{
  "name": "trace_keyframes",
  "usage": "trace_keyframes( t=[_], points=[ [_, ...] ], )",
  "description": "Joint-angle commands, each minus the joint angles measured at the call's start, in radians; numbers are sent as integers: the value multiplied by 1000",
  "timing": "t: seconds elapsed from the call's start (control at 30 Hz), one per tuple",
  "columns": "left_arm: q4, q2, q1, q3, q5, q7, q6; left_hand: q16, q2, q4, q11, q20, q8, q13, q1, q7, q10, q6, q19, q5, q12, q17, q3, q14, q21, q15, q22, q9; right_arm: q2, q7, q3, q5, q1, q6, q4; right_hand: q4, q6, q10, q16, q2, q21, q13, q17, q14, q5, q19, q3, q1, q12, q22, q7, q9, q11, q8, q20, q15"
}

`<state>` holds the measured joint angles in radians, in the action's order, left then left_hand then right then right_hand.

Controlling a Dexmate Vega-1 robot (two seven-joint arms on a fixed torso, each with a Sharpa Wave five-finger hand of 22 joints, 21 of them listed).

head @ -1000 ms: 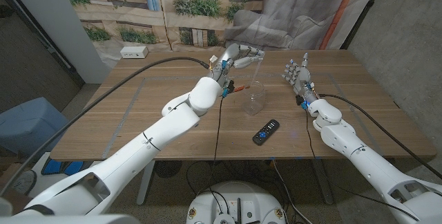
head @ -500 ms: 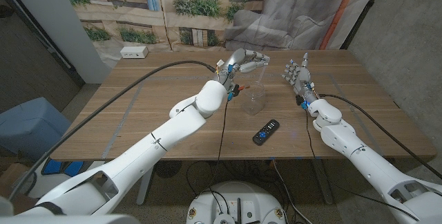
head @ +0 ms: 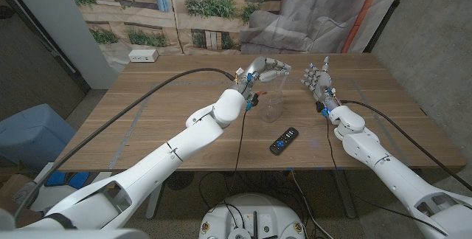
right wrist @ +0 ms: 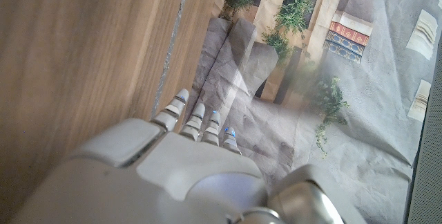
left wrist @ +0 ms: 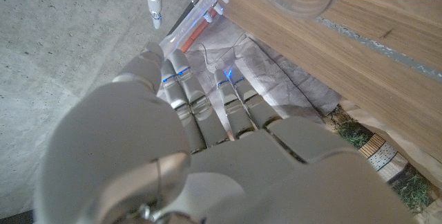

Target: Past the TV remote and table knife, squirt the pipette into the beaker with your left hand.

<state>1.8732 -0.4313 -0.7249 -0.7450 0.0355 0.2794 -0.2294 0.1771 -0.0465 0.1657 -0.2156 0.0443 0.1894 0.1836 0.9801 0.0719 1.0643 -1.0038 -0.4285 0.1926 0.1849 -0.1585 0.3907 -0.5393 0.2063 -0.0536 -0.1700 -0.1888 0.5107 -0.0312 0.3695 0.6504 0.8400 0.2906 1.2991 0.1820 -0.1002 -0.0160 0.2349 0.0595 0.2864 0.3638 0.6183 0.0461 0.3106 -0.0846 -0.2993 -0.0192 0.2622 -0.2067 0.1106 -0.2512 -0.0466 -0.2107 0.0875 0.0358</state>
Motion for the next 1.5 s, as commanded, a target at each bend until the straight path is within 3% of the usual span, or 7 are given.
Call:
trace_keyframes(
  t=[0.03, 0.7, 1.5],
  points=[
    [-46, 6, 5, -6, 14, -7, 24, -2, 1, 3, -5, 34, 6, 2, -5, 7, 1, -1, -10, -3, 3, -3, -3, 6, 0, -80, -5, -4, 0, 0, 0, 0, 0, 0, 0, 1, 3, -5, 3, 58, 4, 2, 5, 10, 5, -3, -7, 0, 4, -6, 9, -3, -4, -7, 0, 78],
    [-96, 18, 11, -16, 27, -15, 52, -2, -2, 3, -5, 34, 6, 2, -6, 7, 0, 0, -11, -3, 3, -3, -5, 6, -2, -81, -5, -4, 0, 0, 0, 0, 0, 0, 0, 1, 2, -7, 3, 58, 4, 1, 5, 10, 5, -3, -7, 0, 3, -6, 9, -3, -5, -6, 1, 79],
    [-53, -26, -36, 25, 23, 1, 50, -2, -6, 4, -5, 34, 6, 3, -4, 3, 2, -1, -10, -3, 5, -3, -6, 7, -4, -82, -5, -4, 0, 0, 0, 0, 0, 1, -1, 0, 3, -6, 2, 58, 4, 1, 5, 11, 5, -3, -7, 0, 3, -5, 9, -3, -4, -7, 1, 78]
  ],
)
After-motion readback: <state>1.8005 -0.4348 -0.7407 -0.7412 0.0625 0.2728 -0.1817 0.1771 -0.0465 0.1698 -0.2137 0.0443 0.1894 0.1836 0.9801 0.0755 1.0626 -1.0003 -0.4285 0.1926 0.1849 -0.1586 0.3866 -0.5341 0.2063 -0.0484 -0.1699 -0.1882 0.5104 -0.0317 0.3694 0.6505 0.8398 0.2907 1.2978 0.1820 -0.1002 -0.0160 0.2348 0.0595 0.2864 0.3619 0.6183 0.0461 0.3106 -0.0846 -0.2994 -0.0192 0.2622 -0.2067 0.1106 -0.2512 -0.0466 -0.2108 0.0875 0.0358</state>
